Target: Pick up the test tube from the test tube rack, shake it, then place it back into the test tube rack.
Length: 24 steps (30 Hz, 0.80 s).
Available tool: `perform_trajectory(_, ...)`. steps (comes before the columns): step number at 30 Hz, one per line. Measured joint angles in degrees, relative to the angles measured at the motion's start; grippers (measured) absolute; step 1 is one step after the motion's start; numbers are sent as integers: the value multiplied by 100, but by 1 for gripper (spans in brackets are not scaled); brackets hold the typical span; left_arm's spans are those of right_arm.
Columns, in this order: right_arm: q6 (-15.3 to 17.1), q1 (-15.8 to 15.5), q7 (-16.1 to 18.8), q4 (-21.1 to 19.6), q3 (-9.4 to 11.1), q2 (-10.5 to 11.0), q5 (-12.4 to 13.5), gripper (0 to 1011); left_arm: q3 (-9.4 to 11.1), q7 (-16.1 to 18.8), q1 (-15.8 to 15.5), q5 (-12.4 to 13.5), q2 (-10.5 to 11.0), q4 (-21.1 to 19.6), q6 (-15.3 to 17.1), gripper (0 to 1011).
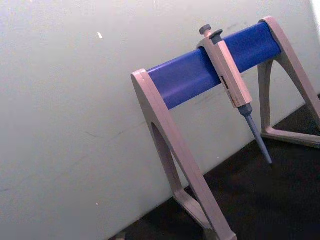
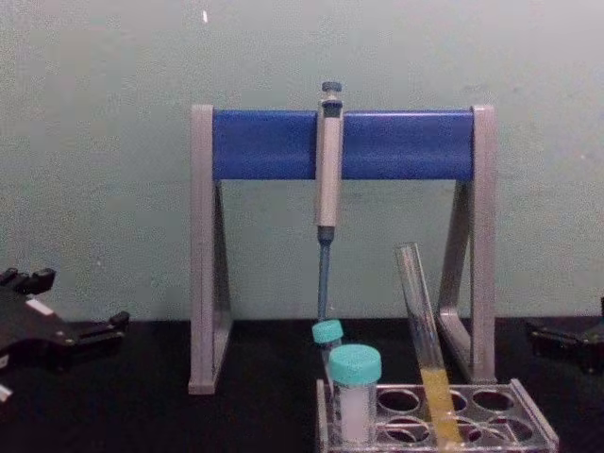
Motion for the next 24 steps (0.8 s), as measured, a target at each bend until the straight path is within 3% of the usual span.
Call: perform_trajectory(24, 0, 0, 0, 0, 0, 0, 0, 1000, 0, 0, 0, 0, 0, 0, 0, 1001)
